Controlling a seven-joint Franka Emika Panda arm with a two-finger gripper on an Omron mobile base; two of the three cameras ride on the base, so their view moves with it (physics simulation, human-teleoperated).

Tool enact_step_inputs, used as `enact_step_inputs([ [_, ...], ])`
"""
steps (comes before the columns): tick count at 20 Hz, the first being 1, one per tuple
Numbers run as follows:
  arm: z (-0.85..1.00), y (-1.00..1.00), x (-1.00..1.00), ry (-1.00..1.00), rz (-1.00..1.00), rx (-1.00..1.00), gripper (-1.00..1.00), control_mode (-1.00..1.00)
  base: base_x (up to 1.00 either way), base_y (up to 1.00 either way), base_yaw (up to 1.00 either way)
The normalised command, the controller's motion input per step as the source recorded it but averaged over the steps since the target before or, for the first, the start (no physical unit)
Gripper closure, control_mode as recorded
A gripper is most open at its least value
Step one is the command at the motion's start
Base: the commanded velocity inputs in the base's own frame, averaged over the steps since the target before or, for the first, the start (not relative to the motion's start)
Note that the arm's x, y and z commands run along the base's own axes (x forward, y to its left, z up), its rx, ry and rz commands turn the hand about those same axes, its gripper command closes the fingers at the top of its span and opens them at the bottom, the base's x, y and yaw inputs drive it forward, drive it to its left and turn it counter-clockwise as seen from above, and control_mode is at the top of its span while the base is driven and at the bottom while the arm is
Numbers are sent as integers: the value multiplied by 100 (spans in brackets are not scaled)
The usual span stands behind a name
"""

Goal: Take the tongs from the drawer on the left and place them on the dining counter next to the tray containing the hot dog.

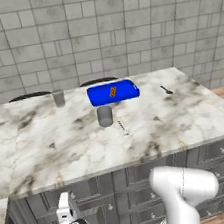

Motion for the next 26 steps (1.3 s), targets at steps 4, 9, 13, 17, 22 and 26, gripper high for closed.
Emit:
enact_step_inputs([
  [4, 0, 0, 0, 0, 0, 0, 100, -100, 0, 0, 0],
  [9, 0, 0, 0, 0, 0, 0, 100, -100, 0, 0, 0],
  [13, 0, 0, -2, 0, 0, 0, 100, -100, 0, 0, 0],
  [17, -2, -5, -66, 0, 0, 0, 100, -100, 0, 0, 0],
  [22, -3, -20, -100, -6, 0, 0, 100, -100, 0, 0, 0],
  [26, -4, -27, -100, -13, 0, 1, 100, -100, 0, 0, 0],
])
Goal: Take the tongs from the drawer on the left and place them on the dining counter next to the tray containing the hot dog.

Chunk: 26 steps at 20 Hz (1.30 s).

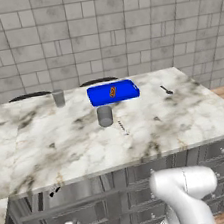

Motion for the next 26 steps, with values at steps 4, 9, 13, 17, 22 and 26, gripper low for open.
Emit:
enact_step_inputs([
  [4, -5, -34, -100, -20, 0, 4, 100, -100, 0, 0, 0],
  [9, -2, -39, -100, -24, 0, 7, 100, -100, 0, 0, 0],
  [13, -1, -43, -100, -25, 0, 9, 100, -100, 0, 0, 0],
  [17, -1, -42, -100, -24, 0, 8, 100, -100, 0, 0, 0],
  [22, 0, -35, -100, -25, 0, 5, -100, -100, 0, 0, 0],
  [26, 8, -31, -100, -33, 0, 6, -100, -100, 0, 0, 0],
])
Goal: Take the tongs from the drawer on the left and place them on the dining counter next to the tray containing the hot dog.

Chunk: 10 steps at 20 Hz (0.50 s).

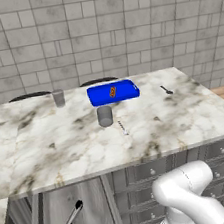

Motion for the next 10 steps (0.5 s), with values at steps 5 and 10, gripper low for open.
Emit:
enact_step_inputs([
  [5, 72, -11, -94, -32, -6, 11, -100, -100, 0, 0, 0],
  [10, 100, -5, -53, -4, -13, 8, -100, -100, 0, 0, 0],
])
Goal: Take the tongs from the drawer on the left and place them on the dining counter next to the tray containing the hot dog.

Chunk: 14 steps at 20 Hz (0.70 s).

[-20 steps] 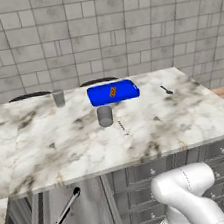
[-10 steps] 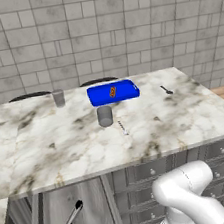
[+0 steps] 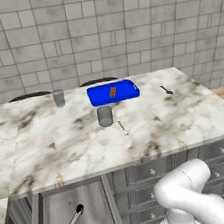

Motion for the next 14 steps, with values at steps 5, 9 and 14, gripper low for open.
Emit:
enact_step_inputs([
  [5, 100, -5, -19, 2, -16, 4, -100, -100, 0, 0, 0],
  [9, 100, -2, -8, 19, -18, 1, -100, -100, 0, 0, 0],
  [14, 78, -27, -81, 9, -11, 0, -100, -100, 0, 0, 0],
])
